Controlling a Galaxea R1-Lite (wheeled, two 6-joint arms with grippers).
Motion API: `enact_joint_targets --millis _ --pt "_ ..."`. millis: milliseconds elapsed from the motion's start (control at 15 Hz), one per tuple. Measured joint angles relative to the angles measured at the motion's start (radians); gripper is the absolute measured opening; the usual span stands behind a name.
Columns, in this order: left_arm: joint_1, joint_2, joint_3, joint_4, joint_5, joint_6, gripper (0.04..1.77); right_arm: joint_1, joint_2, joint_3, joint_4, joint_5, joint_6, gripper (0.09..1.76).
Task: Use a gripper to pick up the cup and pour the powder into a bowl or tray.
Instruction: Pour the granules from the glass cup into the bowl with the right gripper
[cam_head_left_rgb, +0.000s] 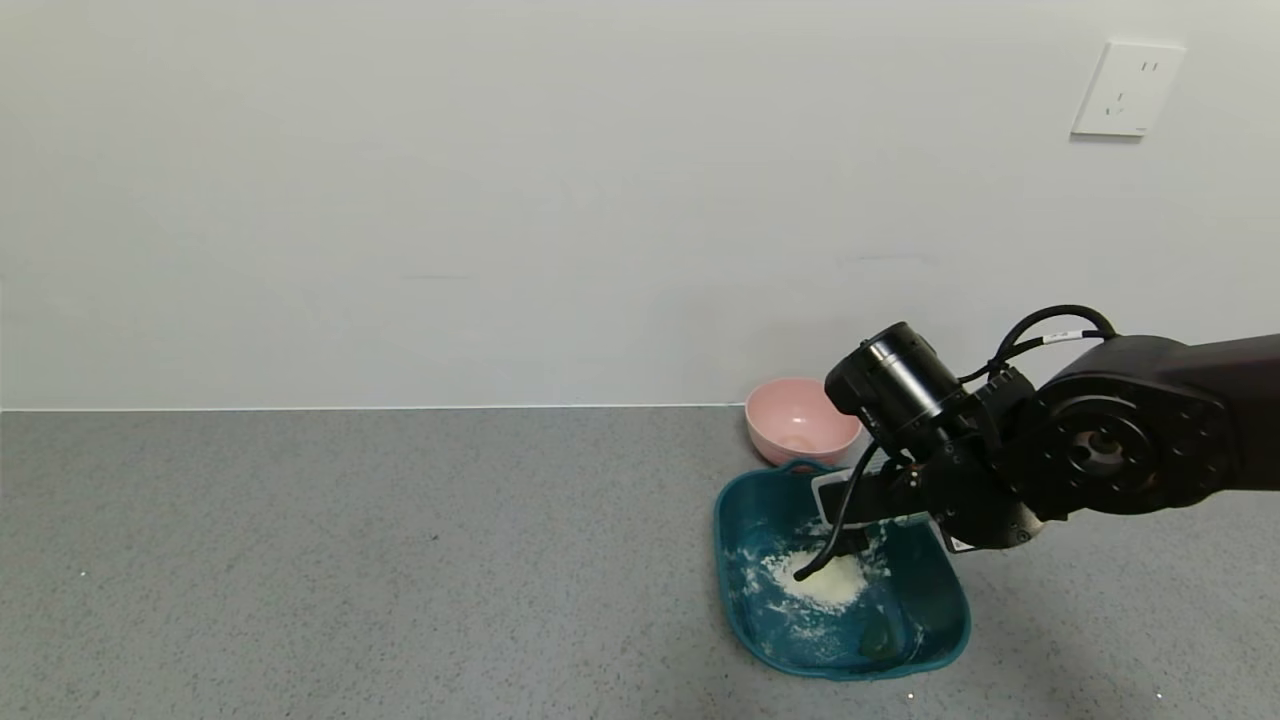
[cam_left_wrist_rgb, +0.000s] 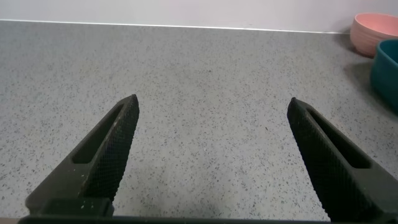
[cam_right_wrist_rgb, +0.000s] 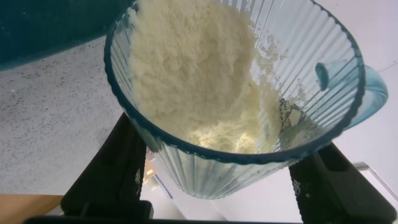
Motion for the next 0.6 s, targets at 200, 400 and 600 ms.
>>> enact_joint_targets --millis 200,400,600 --pt "0.0 0.0 0.0 0.0 0.0 0.0 1.72 0.027 0.005 0.0 0.001 -0.054 -0.004 1.33" --pt "0.0 0.0 0.0 0.0 0.0 0.0 1.72 0.042 0.013 0.0 0.002 -0.07 -0.006 1.33" --pt "0.0 0.0 0.0 0.0 0.0 0.0 1.72 0.043 0.015 0.004 0.002 -0.071 -0.007 1.33"
